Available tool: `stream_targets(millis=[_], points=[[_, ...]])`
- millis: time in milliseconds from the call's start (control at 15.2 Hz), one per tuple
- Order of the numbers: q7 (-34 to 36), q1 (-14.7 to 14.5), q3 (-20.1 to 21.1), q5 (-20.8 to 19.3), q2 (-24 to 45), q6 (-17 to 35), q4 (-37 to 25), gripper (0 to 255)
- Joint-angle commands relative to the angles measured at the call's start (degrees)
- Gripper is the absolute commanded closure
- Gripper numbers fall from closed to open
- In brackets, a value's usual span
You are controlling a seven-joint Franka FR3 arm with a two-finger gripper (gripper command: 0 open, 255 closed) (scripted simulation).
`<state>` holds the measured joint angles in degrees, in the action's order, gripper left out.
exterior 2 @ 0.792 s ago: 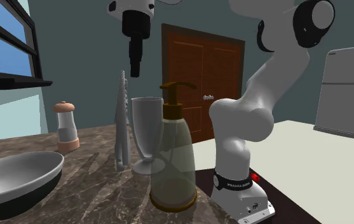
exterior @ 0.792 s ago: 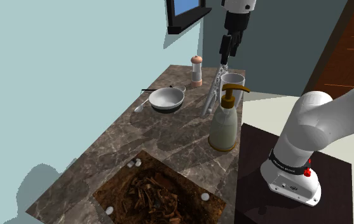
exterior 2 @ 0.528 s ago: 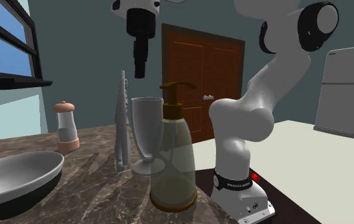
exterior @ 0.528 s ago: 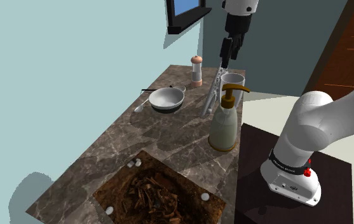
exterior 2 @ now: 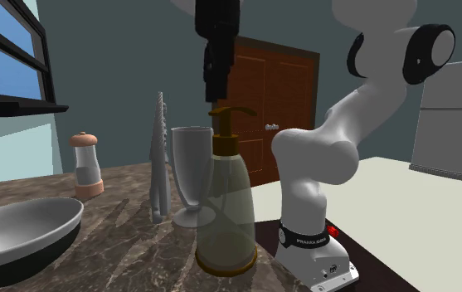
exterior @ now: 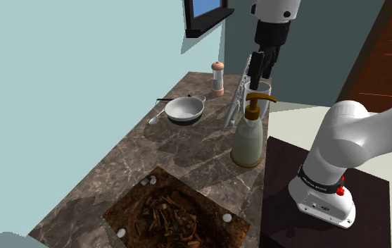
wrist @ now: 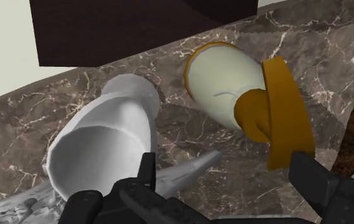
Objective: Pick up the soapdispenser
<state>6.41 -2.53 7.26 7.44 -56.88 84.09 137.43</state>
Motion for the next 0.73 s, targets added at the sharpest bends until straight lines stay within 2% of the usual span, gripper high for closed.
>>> stream_targets(millis=[0,132,660], points=[[3.05,-0.70,2.42,2.62,-1.49,-0.99,0.64,0],[6.00,-1.40,4.74,5.19,-2.62,-2.13,0.60,0],[5.85,-1.99,5.87,6.37,-5.36,2.21,7.68,0]])
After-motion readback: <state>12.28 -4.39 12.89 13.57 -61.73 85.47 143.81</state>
